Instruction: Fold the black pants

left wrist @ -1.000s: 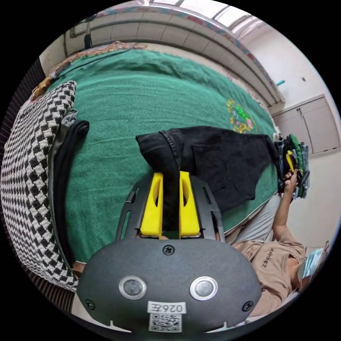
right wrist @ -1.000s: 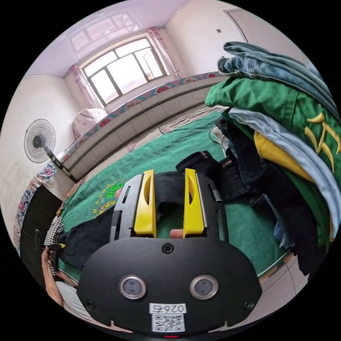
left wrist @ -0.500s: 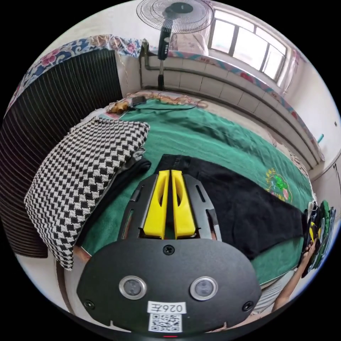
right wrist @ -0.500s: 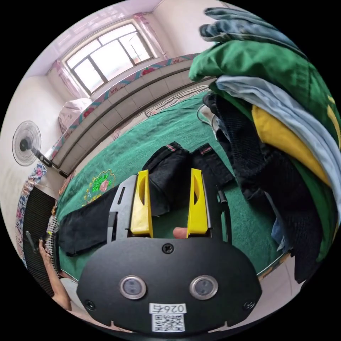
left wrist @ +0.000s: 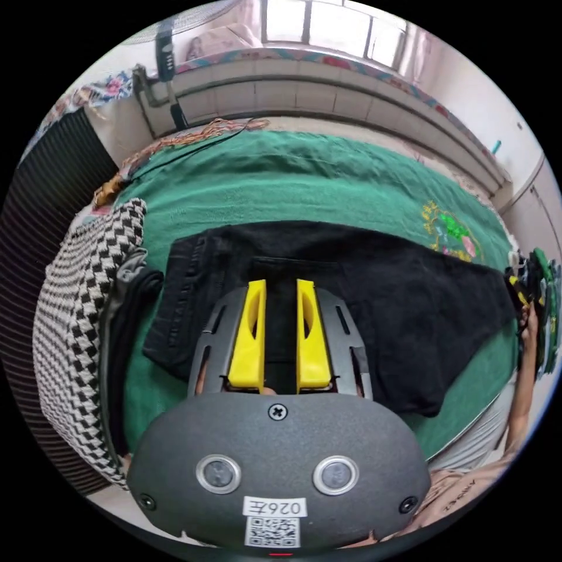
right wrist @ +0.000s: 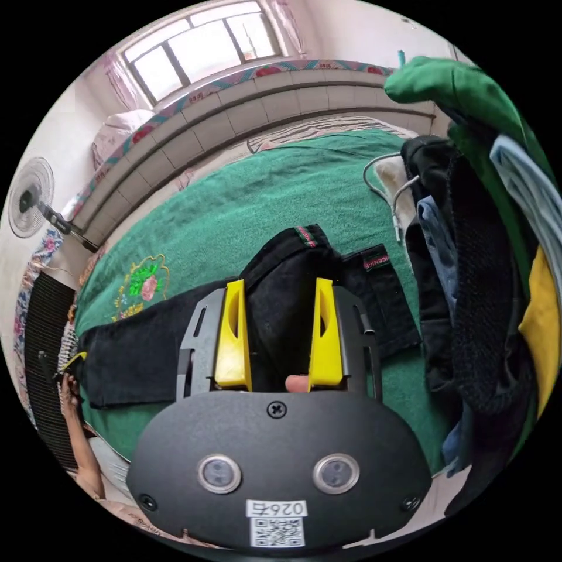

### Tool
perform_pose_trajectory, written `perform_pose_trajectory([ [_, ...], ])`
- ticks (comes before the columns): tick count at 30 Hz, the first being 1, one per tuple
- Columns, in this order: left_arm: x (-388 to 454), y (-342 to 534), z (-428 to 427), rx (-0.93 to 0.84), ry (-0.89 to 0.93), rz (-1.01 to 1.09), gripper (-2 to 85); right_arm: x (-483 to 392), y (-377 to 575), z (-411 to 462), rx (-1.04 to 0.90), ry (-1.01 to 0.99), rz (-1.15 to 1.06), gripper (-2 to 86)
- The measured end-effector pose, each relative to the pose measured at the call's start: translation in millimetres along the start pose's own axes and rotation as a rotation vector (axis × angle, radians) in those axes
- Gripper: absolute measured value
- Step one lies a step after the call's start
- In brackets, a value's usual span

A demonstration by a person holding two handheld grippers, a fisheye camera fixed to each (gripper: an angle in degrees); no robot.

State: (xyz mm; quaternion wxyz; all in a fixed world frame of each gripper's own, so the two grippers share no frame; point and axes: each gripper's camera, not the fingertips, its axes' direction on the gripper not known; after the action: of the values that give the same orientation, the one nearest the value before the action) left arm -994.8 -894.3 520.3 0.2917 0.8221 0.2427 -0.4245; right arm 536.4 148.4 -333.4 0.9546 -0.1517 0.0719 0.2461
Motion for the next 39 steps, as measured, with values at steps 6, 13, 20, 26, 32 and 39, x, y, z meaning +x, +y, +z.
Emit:
perform_pose_trajectory([
  [6, 14, -13, -15, 0.025, -0.049, 0.059, -0.1, 71, 27, 15, 0.142, -0.293, 0.194, 0.0],
  [13, -22, -8, -57, 0.206, 0.234, -0.05, -0.7, 96, 65, -26, 0.43, -0.705, 0.071, -1.4],
  [20, -56, 21, -92, 0.323, 0.645, 0.019, -0.7, 136, 101, -60, 0.657, -0.939, -0.024, -1.5],
  [26, -49, 71, -112, 0.208, 0.641, 0.258, -0.8, 130, 138, -83, 0.553, -0.906, -0.073, -1.4],
  [32, -62, 123, -73, -0.031, 0.633, 0.315, -0.8, 119, 190, -108, 0.343, -0.48, -0.012, -0.7],
  [39, -151, 167, -63, 0.012, 0.53, -0.069, -1.0, 86, 213, -148, 0.303, -0.08, 0.017, 3.0],
])
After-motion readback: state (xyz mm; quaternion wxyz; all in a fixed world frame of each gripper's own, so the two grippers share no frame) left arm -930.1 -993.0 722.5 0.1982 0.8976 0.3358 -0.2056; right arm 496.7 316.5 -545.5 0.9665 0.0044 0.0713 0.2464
